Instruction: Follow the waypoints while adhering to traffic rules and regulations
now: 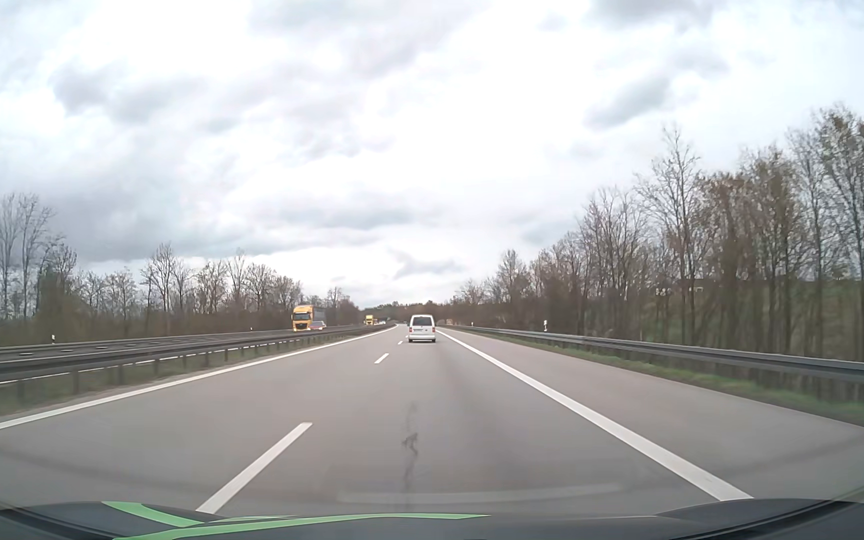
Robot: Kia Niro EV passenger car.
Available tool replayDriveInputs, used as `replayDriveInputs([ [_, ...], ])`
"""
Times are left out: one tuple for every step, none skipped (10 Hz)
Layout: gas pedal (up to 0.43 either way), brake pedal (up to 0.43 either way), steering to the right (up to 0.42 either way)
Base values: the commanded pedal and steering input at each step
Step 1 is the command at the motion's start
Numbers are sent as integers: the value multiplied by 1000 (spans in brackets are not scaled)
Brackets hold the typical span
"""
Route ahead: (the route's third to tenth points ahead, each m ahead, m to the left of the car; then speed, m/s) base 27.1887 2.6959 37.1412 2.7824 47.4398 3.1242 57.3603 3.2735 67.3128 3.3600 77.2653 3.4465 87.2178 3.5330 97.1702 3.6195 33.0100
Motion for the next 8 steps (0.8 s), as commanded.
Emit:
replayDriveInputs([
  [429, 0, -4],
  [429, 0, -4],
  [429, 0, -4],
  [429, 0, -4],
  [429, 0, -4],
  [429, 0, -4],
  [441, 0, -4],
  [441, 0, -4],
])
